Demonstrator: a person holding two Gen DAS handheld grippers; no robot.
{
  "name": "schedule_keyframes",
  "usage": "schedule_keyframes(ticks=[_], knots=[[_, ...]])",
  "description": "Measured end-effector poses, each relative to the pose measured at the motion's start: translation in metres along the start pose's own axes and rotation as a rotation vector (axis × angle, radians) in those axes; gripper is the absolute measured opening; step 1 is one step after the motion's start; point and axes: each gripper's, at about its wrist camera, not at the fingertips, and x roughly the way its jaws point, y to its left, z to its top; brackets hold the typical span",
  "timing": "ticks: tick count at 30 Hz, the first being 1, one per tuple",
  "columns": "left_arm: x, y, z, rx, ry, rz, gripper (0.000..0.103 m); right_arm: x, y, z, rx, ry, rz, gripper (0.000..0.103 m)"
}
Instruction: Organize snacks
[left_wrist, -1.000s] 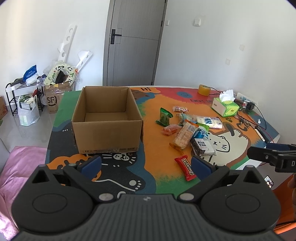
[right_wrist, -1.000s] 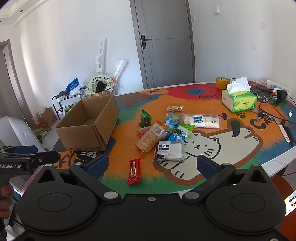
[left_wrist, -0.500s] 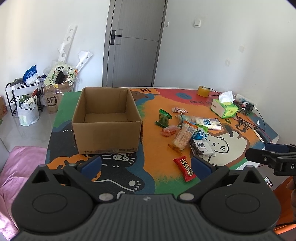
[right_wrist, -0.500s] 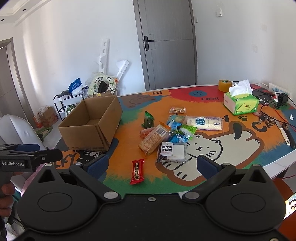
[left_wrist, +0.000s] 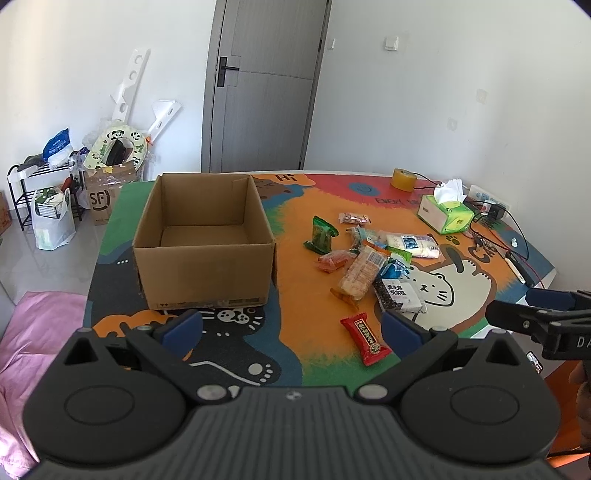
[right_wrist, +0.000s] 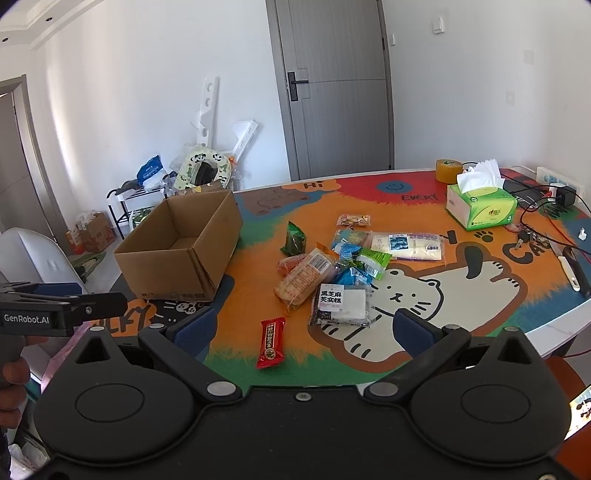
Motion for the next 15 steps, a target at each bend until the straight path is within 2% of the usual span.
schedule_keyframes(ticks=[5,9,15], knots=[[0.010,-0.004,0.002,-0.007,-0.002,0.004,0.102,0.006,-0.003,-0.001,-0.011,0.022,-0.002,0.103],[0.021,-0.007,0.004,-0.013,0.005,0.011,0.102,0.011,-0.009,-0.003,-0.007,0.008,-0.002,0.103],[0.040,-0.015,0.001,-0.013,0.014,-0.017,0.102,0.024,-0.024,-0.008,0.008,-0.016,0.018,0.103]])
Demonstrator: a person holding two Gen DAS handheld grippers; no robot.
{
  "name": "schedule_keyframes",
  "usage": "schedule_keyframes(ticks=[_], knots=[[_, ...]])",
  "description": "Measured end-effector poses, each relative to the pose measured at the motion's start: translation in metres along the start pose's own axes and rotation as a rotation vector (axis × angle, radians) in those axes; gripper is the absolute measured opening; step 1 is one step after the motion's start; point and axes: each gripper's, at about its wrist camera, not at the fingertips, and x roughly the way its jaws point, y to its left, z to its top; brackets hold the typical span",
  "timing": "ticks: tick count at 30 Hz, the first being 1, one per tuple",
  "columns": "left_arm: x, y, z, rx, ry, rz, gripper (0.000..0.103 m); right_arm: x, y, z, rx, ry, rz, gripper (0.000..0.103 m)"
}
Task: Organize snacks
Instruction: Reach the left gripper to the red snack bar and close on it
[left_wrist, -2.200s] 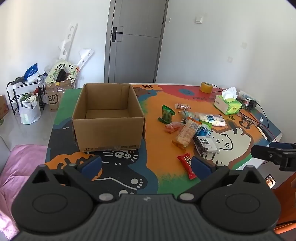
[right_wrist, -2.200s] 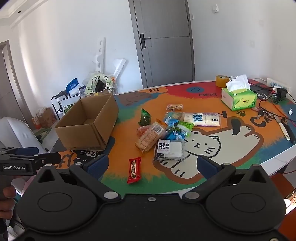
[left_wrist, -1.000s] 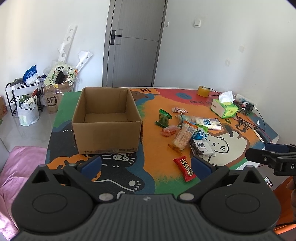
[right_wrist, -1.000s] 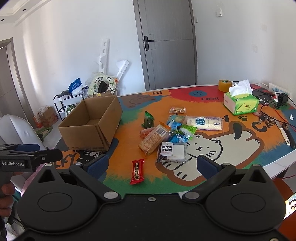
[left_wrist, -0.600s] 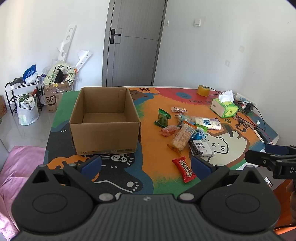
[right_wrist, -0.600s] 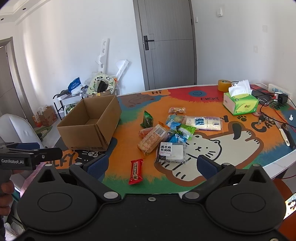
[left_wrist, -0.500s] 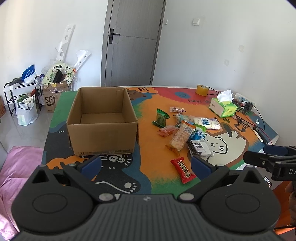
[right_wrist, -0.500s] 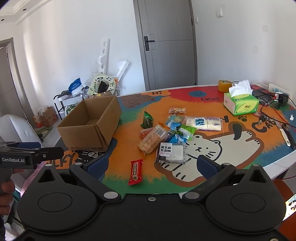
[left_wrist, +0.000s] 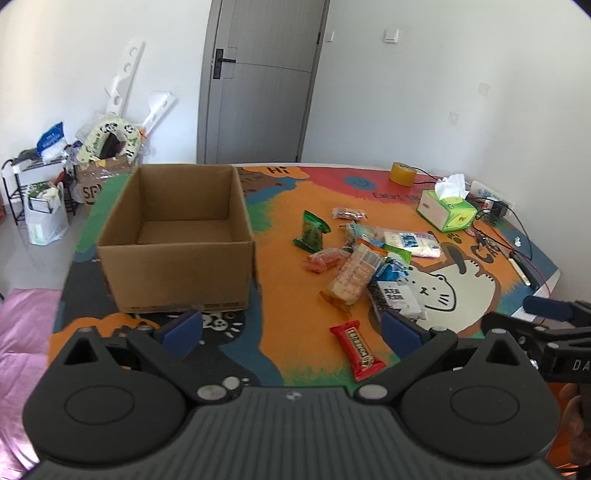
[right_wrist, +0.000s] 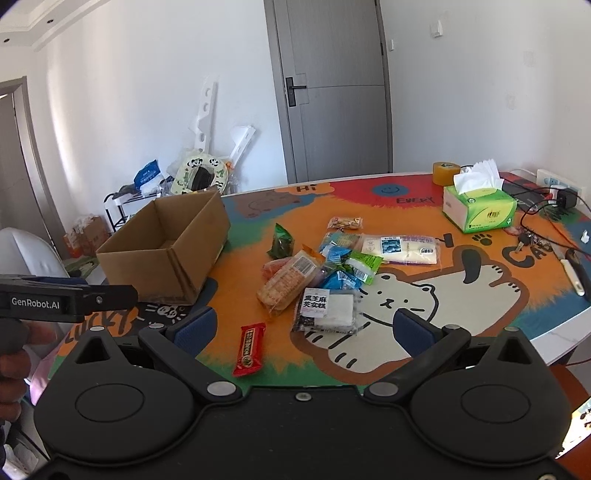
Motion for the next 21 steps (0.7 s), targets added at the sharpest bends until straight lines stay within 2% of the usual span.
schedule_keyframes(ticks=[6,14,21], knots=[[0.018,-0.008,-0.002,-0.014,0.003,-0.006,0.100,0.011,-0.011,-0.006,0.005,-0.029,0.009,0.103],[0.045,-0.016,-0.012,-0.040,0.026,-0.015,0.099,0.031,-0.025,-0.017,0.041,-0.021,0.026,0.103],[0.067,-0.025,-0.018,-0.054,0.048,-0.015,0.086,0.047,-0.033,-0.022,0.057,0.004,0.012,0.096]])
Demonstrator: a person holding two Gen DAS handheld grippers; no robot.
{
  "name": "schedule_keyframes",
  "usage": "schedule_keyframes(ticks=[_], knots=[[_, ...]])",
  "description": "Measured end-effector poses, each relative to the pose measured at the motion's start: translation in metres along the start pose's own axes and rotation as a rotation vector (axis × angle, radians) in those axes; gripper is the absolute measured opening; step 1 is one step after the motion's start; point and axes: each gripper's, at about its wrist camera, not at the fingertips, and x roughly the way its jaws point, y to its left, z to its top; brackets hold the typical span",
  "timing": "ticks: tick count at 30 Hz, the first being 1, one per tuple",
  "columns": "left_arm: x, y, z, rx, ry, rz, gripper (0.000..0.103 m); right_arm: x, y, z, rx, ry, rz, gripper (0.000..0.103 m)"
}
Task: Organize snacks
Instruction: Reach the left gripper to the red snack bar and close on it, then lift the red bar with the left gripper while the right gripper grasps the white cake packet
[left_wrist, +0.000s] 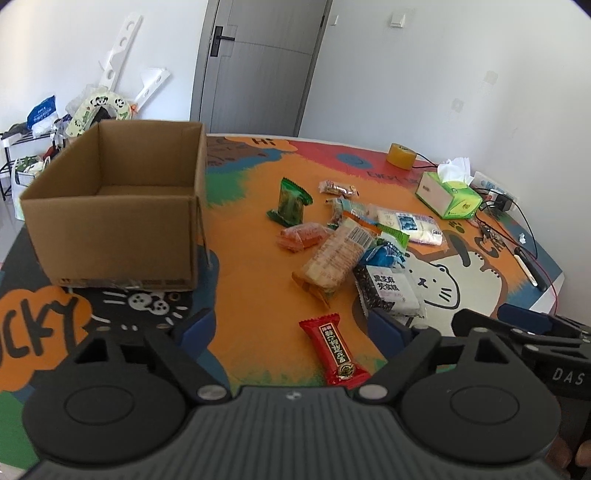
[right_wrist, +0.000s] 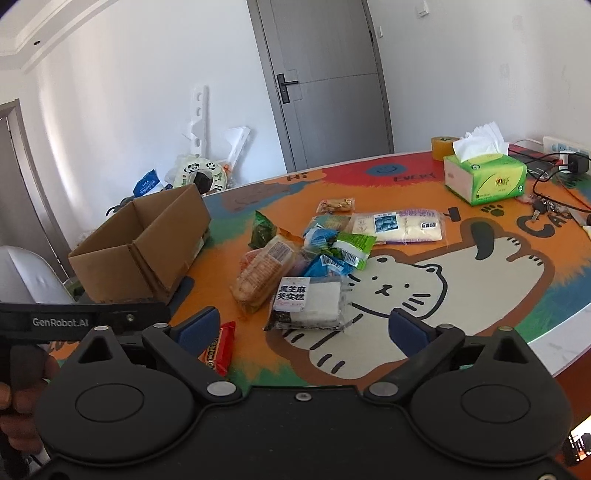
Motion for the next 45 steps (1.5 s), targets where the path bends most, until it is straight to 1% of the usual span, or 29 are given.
schedule_keyframes(ticks=[2,9,11,16,19,22,24,26,31,36,45], knots=[[0.007,-0.002,-0.001,-0.001,0.011,-0.004,0.082,0.004,-0.001,-0.001,-0.002,0.006,-0.001,0.091],[0.029,-0.008,-0.008,-0.008,0.052,-0.010,0.066,0.020,-0.016,-0.005,0.028,0.028,-0.006,0.086],[0.035,-0.010,-0.009,-0.009,0.058,-0.015,0.064,0.024,-0.018,-0.006,0.030,0.029,-0.008,0.083],[0.047,-0.018,-0.012,0.001,0.068,-0.013,0.061,0.032,-0.023,-0.007,0.037,0.028,-0.006,0.083],[0.052,-0.021,-0.016,0.014,0.073,-0.001,0.056,0.037,-0.025,-0.007,0.047,0.019,-0.001,0.083],[0.053,-0.023,-0.019,0.051,0.052,0.035,0.043,0.042,-0.026,-0.007,0.056,0.018,0.002,0.083],[0.053,-0.020,-0.018,0.039,0.047,0.052,0.020,0.046,-0.025,-0.007,0.058,0.023,0.010,0.083],[0.054,-0.014,-0.016,0.018,0.046,0.043,0.018,0.049,-0.023,-0.005,0.060,0.016,0.005,0.083],[0.053,-0.002,-0.012,-0.008,0.042,0.056,0.018,0.058,-0.019,0.002,0.059,0.005,0.013,0.085],[0.053,0.011,-0.008,-0.032,0.033,0.072,0.018,0.065,-0.014,0.007,0.050,0.000,0.003,0.093],[0.055,0.027,-0.003,-0.046,0.026,0.093,0.019,0.088,-0.004,0.013,0.023,0.010,-0.027,0.098]])
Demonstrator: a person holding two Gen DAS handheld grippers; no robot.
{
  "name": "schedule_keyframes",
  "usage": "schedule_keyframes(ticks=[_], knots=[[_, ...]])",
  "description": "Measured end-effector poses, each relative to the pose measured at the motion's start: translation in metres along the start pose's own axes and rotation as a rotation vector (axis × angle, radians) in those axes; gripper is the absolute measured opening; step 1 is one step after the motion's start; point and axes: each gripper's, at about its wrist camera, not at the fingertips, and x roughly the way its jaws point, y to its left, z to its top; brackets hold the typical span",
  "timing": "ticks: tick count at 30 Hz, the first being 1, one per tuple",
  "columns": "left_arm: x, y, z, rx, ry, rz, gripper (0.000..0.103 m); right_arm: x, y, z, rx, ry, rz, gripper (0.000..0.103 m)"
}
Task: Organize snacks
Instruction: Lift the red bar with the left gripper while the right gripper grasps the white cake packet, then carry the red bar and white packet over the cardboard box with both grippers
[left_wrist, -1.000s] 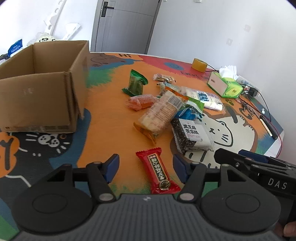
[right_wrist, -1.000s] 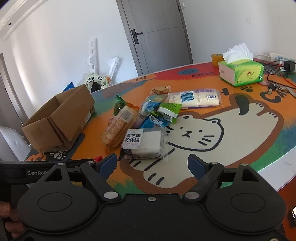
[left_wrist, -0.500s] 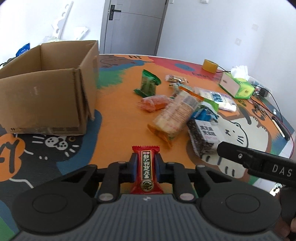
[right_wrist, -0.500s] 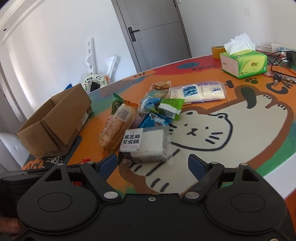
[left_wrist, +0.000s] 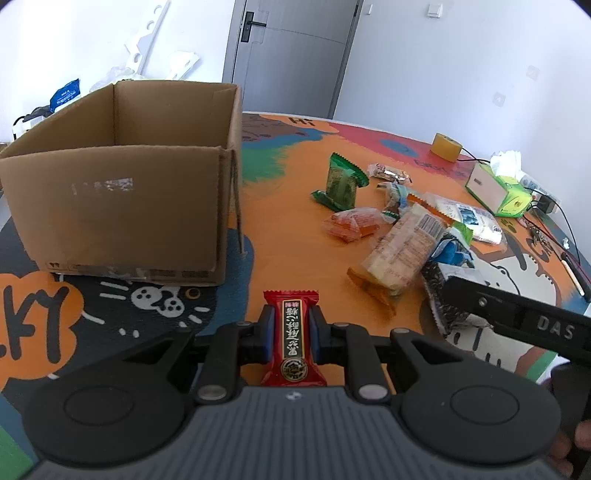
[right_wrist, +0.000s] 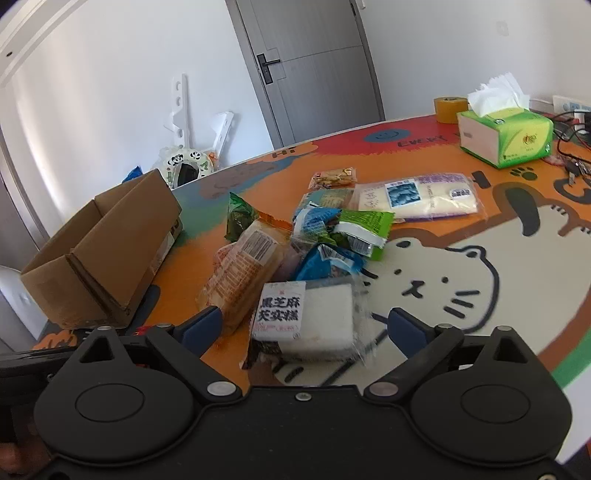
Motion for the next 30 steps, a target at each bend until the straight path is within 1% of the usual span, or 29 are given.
schedule_keyframes(ticks=[4,6,7,10,11,13,14,16,17,18,21,23,30], knots=[[-0.001,-0.002,0.000,0.023,-0.001,0.030,0.023,0.011,0.005,0.000,-0.021,0.012,-0.039,0.097],[-0.002,-0.001,-0.002,0.021,0.000,0.022,0.023,0.014,0.006,-0.002,-0.025,0.023,-0.045,0.094],[-0.004,0.000,-0.003,0.022,-0.002,0.022,0.025,0.015,0.007,-0.003,-0.032,0.022,-0.052,0.095],[-0.006,-0.002,-0.006,0.041,-0.005,0.029,0.025,0.016,0.013,-0.006,-0.072,0.017,-0.083,0.089],[-0.007,-0.002,-0.007,0.034,-0.003,0.027,0.025,0.016,0.015,-0.007,-0.089,0.016,-0.091,0.084],[-0.009,-0.002,-0.008,0.021,-0.002,0.019,0.025,0.016,0.020,-0.010,-0.128,0.018,-0.111,0.081],[-0.009,-0.003,-0.009,0.033,-0.006,0.022,0.025,0.014,0.020,-0.012,-0.135,0.015,-0.112,0.079],[-0.007,-0.004,-0.011,0.045,-0.018,0.029,0.022,0.012,0.021,-0.013,-0.138,0.012,-0.109,0.076],[-0.007,-0.004,-0.011,0.042,-0.020,0.031,0.021,0.010,0.021,-0.013,-0.143,0.011,-0.109,0.071],[-0.007,-0.004,-0.010,0.041,-0.021,0.028,0.020,0.009,0.020,-0.013,-0.144,0.009,-0.107,0.067],[-0.009,-0.003,-0.009,0.030,-0.013,0.004,0.019,0.005,0.016,-0.010,-0.120,-0.005,-0.077,0.060],[-0.014,-0.004,-0.009,0.022,-0.025,-0.011,0.019,0.001,0.012,-0.007,-0.094,-0.004,-0.049,0.058],[-0.034,-0.006,-0.002,0.031,-0.072,-0.026,0.019,-0.018,0.012,-0.002,-0.068,-0.050,-0.014,0.057]])
